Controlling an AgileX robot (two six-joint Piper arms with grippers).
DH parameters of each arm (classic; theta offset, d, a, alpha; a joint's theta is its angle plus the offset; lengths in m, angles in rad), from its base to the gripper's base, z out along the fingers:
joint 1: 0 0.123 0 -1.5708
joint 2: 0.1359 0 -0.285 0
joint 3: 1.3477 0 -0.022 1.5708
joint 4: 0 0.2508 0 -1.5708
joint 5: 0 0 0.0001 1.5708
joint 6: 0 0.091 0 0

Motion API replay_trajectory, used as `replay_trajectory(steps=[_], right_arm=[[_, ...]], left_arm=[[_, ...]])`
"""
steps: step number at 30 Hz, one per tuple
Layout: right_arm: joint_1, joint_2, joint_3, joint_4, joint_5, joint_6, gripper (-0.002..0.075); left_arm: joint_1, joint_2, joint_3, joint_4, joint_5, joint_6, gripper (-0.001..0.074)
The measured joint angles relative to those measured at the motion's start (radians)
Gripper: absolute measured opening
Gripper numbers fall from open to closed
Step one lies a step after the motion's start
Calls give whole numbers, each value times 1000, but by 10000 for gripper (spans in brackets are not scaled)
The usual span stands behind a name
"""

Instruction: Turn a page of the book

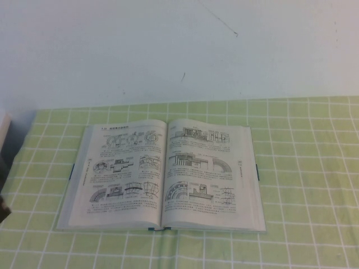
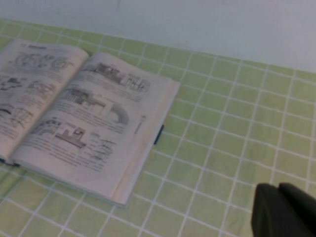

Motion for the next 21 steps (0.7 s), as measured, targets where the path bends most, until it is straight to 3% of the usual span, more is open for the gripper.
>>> replay_trajectory(steps=[5, 13, 21], right_arm=[[0, 128, -15, 115, -34, -168, -3], [0, 333, -24, 250, -92, -285, -3], [4, 696, -135, 314, 48, -427, -3]], left_arm=[[-13, 205, -31, -112, -21, 121, -4], [-140, 459, -68, -138, -181, 150, -4], [-189, 739, -100, -173, -281, 152, -4]])
